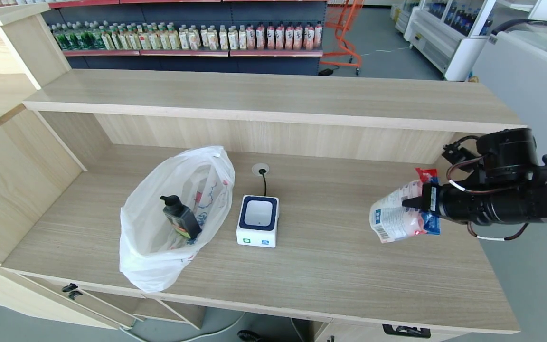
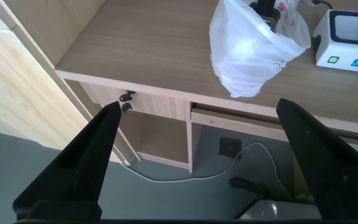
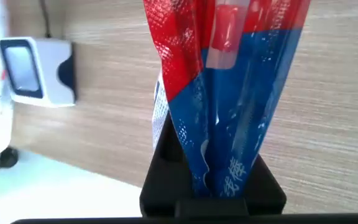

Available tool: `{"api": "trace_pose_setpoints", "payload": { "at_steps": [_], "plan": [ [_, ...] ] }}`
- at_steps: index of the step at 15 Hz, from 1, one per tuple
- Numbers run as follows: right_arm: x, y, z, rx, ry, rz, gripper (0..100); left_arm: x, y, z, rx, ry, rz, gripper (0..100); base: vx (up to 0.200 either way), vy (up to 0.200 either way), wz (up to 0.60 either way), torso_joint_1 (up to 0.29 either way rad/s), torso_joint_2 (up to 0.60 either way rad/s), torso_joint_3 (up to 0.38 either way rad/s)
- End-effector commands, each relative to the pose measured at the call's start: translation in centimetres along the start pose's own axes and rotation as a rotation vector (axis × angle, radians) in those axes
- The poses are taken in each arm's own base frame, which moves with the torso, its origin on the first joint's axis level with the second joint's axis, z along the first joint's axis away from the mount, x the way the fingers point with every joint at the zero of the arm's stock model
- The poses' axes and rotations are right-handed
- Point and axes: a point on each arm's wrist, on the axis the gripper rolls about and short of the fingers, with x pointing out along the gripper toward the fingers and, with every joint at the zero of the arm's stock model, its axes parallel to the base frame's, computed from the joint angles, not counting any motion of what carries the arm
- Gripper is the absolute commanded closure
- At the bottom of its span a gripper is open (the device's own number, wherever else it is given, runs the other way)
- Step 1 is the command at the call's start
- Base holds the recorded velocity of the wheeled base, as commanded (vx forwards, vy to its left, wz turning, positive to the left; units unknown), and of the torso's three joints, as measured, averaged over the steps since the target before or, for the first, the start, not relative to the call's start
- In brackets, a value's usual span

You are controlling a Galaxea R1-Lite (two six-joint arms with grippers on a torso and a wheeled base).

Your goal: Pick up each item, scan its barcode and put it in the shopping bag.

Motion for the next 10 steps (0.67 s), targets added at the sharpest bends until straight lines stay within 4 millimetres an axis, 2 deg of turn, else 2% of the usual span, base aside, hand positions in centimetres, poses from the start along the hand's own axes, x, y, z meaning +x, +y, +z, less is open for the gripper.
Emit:
{"api": "trace_pose_setpoints", "payload": {
  "at_steps": [1, 5, 8, 10],
  "plan": [
    [-5.2, 1.8, 1.5, -0.106, -0.092, 0.205, 100, 0.0, 0.0, 0.0, 0.001, 0.000, 0.000, 0, 0.000, 0.000, 0.00, 0.000, 0.00, 0.000],
    [-8.1, 4.0, 1.3, -0.177, -0.027, 0.660, 100, 0.0, 0.0, 0.0, 0.001, 0.000, 0.000, 0, 0.000, 0.000, 0.00, 0.000, 0.00, 0.000],
    [-9.8, 5.6, 0.9, -0.125, 0.067, 0.855, 100, 0.0, 0.0, 0.0, -0.001, 0.000, 0.000, 0, 0.000, 0.000, 0.00, 0.000, 0.00, 0.000],
    [-10.0, 7.0, 0.4, -0.115, 0.116, 0.913, 100, 0.0, 0.0, 0.0, -0.001, 0.000, 0.000, 0, 0.000, 0.000, 0.00, 0.000, 0.00, 0.000]
  ]
}}
